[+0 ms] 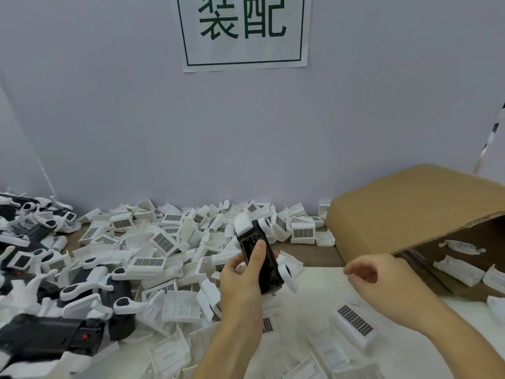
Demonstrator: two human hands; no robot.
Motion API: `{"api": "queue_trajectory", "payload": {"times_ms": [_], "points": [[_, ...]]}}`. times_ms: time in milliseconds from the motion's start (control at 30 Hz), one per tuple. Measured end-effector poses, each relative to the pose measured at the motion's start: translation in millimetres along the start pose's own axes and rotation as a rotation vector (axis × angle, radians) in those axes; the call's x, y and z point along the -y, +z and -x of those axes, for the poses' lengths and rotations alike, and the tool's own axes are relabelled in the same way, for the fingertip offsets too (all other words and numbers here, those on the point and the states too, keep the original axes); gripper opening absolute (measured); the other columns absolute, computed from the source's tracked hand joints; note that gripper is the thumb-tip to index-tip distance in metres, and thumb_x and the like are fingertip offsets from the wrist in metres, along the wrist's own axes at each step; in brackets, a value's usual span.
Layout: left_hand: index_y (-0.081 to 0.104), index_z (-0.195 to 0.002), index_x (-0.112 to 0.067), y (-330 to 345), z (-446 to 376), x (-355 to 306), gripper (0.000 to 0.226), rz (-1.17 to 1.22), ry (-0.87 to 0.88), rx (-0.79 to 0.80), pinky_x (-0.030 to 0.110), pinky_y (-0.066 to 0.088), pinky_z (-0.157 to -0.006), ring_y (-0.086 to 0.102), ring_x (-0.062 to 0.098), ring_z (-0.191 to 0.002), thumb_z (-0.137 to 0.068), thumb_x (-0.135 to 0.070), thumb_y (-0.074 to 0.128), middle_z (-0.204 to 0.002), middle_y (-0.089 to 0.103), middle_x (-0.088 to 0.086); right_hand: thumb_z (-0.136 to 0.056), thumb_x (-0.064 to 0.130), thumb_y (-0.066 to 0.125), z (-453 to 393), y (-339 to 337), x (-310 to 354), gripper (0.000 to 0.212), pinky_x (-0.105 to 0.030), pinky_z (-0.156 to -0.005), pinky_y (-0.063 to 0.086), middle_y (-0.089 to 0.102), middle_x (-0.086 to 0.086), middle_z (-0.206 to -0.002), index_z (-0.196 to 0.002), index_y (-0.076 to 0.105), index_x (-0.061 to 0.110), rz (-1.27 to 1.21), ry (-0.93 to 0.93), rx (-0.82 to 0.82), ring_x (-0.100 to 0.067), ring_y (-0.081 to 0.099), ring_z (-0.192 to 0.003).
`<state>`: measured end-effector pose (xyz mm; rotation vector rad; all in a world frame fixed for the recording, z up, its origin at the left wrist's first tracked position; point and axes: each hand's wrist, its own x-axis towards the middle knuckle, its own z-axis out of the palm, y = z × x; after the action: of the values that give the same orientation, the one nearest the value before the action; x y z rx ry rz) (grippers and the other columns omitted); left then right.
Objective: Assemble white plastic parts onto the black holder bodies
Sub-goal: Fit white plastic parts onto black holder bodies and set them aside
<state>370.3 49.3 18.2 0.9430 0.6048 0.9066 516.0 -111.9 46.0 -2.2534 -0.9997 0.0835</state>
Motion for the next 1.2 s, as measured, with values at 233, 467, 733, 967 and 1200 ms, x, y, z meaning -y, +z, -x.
{"api": "queue_trajectory", "payload": {"times_ms": [233, 467, 733, 967, 1200], "points": [[0.063, -0.113, -0.012, 0, -3, 5, 0.093, -0.114, 0.014, -0.032, 0.057, 0.056, -0.088, 0.076, 0.026, -0.088, -0.042, -0.064, 0.092, -0.093, 0.079, 0.007, -0.065, 0.061, 0.083, 9, -3, 2, 0.06, -0.017, -0.066, 0.044, 0.057, 0.014, -0.105, -0.113, 0.056, 0.038, 0.232, 0.17, 0.463, -0.002, 0.06, -0.088], [0.057, -0.115, -0.013, 0, 0, 6, 0.086, -0.16, 0.02, 0.025, 0.047, 0.06, -0.081, 0.077, 0.019, -0.079, -0.048, -0.06, 0.085, -0.089, 0.079, 0.004, -0.079, 0.046, 0.072, 10, 3, 4, 0.051, -0.021, -0.078, 0.053, 0.052, 0.018, -0.106, -0.126, 0.054, 0.037, 0.259, 0.124, 0.46, -0.002, 0.057, -0.091], [0.06, -0.109, -0.015, -1, 2, 5, 0.041, -0.16, 0.009, 0.07, 0.037, 0.059, -0.066, 0.075, 0.015, -0.073, -0.084, -0.044, 0.074, -0.093, 0.078, 0.006, -0.085, 0.026, 0.065, 0, 4, 6, 0.017, -0.019, -0.062, 0.044, 0.066, 0.002, -0.079, -0.099, 0.074, 0.023, -0.227, -0.011, 0.13, -0.009, 0.057, -0.068], [0.065, -0.108, -0.015, -2, 4, 2, 0.013, -0.068, -0.045, 0.104, 0.055, 0.05, -0.098, 0.068, 0.032, -0.105, -0.098, -0.022, 0.06, -0.106, 0.076, 0.012, -0.094, 0.015, 0.061, 4, 3, 16, 0.031, -0.029, -0.085, 0.052, 0.075, 0.01, -0.102, -0.103, 0.078, 0.039, -0.687, 0.015, 0.202, -0.004, 0.065, -0.089], [0.069, -0.104, -0.025, 2, 11, -1, 0.015, -0.212, 0.1, 0.208, 0.017, 0.057, -0.072, 0.075, 0.008, -0.092, -0.093, -0.016, 0.069, -0.095, 0.08, -0.005, -0.092, 0.02, 0.068, 6, 18, 38, 0.018, -0.024, -0.079, 0.05, 0.077, 0.012, -0.096, -0.1, 0.077, 0.033, -0.749, -0.059, 0.007, -0.003, 0.07, -0.089]]}}
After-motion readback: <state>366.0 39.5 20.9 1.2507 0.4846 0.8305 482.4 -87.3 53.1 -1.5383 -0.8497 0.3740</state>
